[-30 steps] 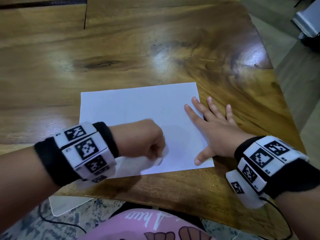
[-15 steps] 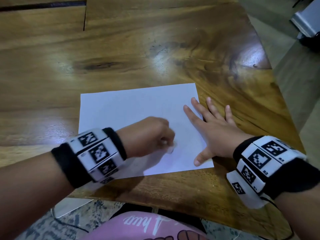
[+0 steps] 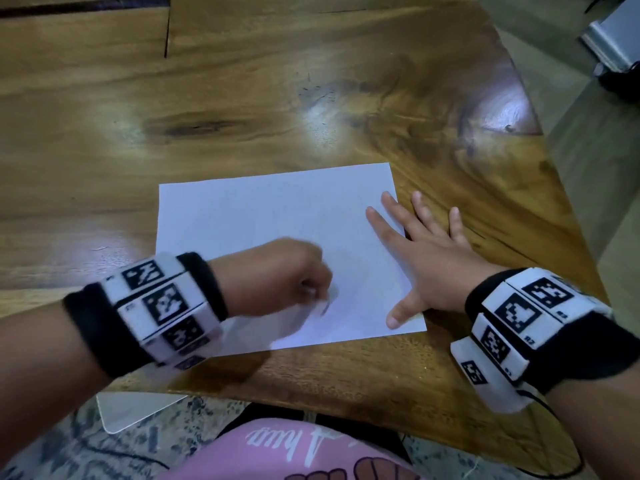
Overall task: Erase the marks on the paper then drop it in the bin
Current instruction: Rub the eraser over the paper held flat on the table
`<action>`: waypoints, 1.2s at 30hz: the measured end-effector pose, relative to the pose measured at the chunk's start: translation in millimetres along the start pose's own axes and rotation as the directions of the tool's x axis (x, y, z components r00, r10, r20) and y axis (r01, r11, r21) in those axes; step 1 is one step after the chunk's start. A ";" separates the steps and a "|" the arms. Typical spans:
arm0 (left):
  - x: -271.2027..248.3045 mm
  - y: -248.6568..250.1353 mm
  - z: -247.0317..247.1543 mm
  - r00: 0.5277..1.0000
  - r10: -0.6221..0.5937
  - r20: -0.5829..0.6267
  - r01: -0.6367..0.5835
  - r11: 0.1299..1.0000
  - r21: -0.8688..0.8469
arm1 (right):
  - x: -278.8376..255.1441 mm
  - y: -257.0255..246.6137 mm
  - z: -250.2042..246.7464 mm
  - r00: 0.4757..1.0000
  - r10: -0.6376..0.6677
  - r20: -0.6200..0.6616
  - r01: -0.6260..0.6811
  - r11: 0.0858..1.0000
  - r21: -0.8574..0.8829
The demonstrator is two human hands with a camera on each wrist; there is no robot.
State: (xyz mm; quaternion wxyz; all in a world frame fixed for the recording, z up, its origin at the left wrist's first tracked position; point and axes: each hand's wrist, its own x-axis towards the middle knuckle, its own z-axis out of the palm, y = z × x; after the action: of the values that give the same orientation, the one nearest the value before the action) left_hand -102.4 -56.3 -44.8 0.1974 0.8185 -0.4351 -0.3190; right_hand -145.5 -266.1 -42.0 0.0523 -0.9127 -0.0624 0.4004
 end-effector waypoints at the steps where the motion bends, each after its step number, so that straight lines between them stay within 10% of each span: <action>1: 10.0 2.1 -5.0 0.998 0.004 -0.055 -0.003 1.000 0.012 | 0.2 0.1 0.0 1.000 0.001 -0.002 -0.001 1.000 -0.001; 6: 20.7 1.0 -6.6 0.992 0.026 -0.121 -0.020 0.999 0.051 | 1.0 0.7 0.1 1.000 0.005 -0.004 -0.005 1.000 -0.006; 12: -4.5 -4.1 -4.7 0.996 -0.006 0.091 0.002 0.999 0.045 | -0.4 1.4 0.2 1.000 -0.004 0.005 0.004 1.000 0.009; 21: 48.9 30.5 10.6 0.993 0.068 -0.093 -0.067 0.998 0.008 | 0.2 1.3 1.1 1.000 -0.006 -0.016 0.006 1.000 0.010; 28: 0.3 10.4 13.5 0.994 0.059 0.096 -0.061 0.998 0.014 | 1.5 1.6 1.7 1.000 -0.006 -0.013 0.006 1.000 0.003; 36: 40.9 26.5 7.4 0.993 0.107 -0.042 -0.104 0.992 0.071 | 2.1 2.9 2.6 1.000 -0.010 -0.024 0.010 1.000 0.002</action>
State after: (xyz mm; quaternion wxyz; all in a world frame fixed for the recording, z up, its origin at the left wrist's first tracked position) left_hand -106.0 -105.3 -48.6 0.1957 0.8079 -0.4837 -0.2740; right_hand -145.8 -268.6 -45.6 0.0560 -0.9170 -0.0662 0.3893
